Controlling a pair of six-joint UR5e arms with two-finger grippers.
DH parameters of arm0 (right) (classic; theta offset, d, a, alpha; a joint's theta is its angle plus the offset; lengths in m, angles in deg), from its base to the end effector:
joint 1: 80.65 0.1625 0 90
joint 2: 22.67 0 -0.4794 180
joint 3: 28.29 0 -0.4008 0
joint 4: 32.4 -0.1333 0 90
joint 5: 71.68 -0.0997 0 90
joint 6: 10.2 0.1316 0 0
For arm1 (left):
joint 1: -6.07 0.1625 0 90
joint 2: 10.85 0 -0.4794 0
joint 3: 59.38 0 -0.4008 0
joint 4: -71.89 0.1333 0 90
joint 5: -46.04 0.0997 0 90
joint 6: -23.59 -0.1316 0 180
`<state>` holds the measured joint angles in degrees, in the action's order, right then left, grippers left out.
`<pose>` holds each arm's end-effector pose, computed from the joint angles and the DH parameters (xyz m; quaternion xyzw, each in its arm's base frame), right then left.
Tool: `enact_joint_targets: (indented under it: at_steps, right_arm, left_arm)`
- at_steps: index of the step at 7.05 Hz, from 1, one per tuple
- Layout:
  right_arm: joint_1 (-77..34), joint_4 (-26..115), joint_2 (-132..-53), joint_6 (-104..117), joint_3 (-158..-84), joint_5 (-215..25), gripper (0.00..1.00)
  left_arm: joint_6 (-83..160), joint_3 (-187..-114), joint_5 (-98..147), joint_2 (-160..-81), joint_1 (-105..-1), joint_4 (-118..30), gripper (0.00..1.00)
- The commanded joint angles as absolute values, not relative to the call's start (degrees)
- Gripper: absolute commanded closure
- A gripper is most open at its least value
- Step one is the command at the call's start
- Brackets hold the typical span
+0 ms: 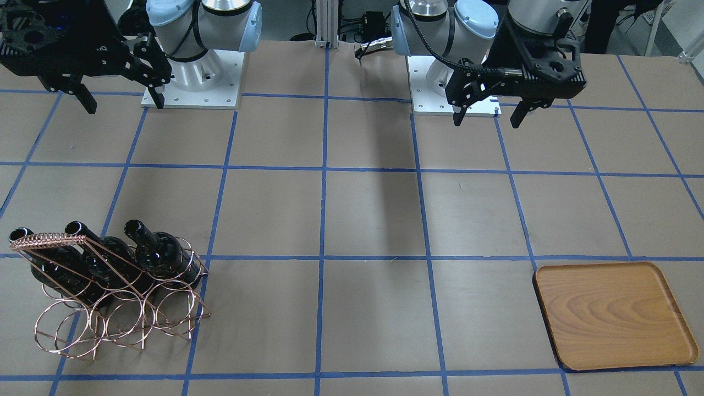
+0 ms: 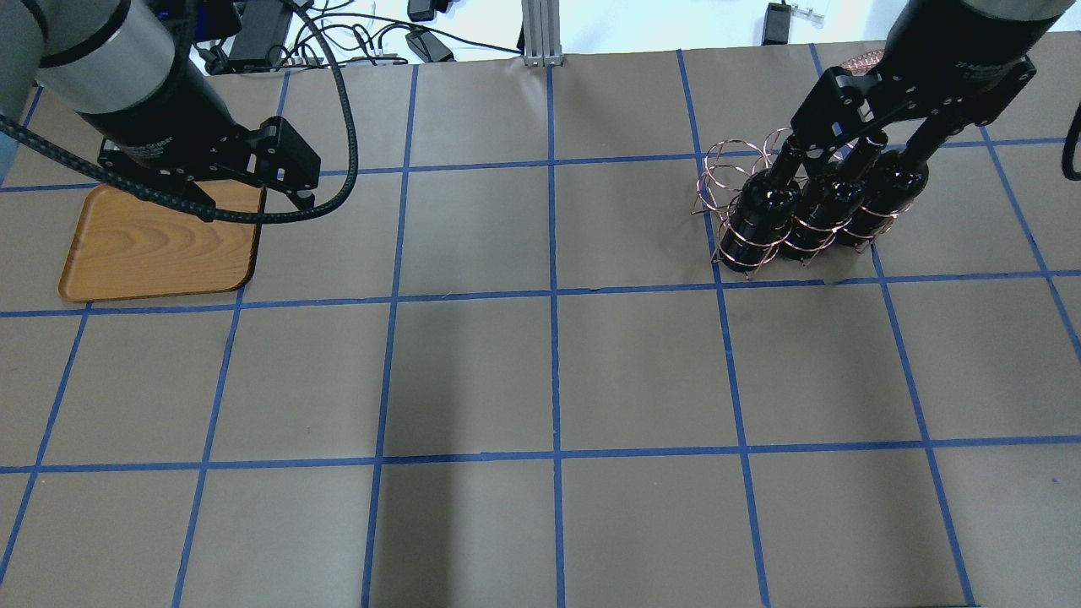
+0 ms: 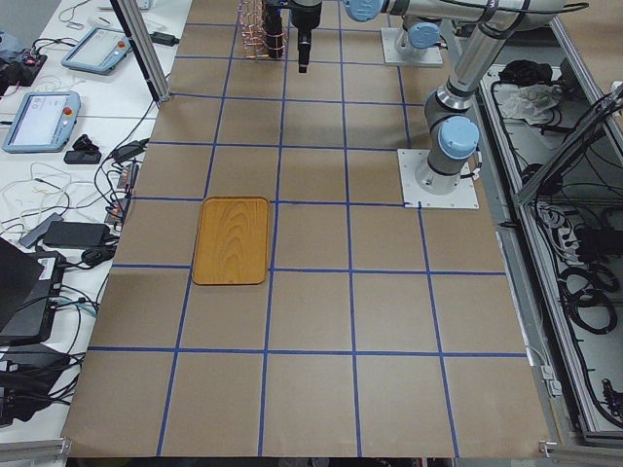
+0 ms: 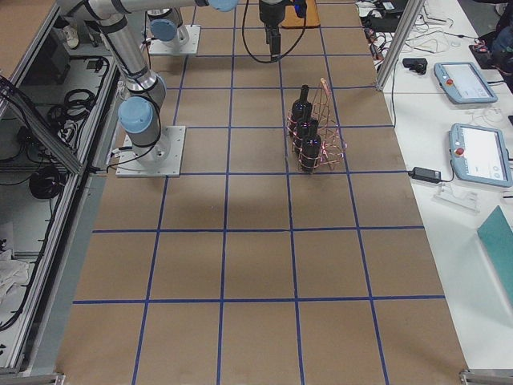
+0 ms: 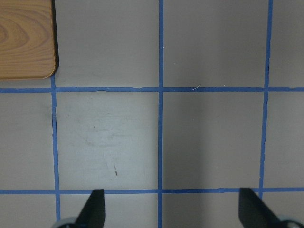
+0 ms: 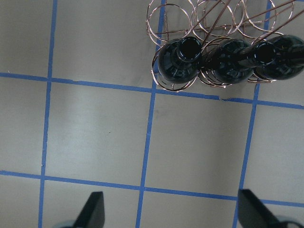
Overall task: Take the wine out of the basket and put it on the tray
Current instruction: 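Lower the right gripper over the dark bottles in the copper wire rack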
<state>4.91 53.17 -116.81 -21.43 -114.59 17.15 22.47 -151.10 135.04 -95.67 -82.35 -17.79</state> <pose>0.0992 -0.4789 0.5699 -0.0595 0.9977 -0.0309 0.0061 -0.1227 -0.4685 0.5394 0.0037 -0.9994 0.0332 0.0079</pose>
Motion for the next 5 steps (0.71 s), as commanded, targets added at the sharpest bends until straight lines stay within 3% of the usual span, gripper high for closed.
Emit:
enact_joint_targets:
  at_steps: [1, 5]
  right_arm:
    - [4.8, 55.0, -116.7, -21.7, -114.6, 17.3, 0.0]
    - [0.7, 62.1, -110.2, -30.7, -114.6, 16.0, 0.0]
  left_arm:
    - [22.3, -151.9, 135.1, -96.3, -82.3, -16.3, 0.0]
    - [23.0, -153.2, 135.3, -96.4, -82.2, -15.7, 0.0]
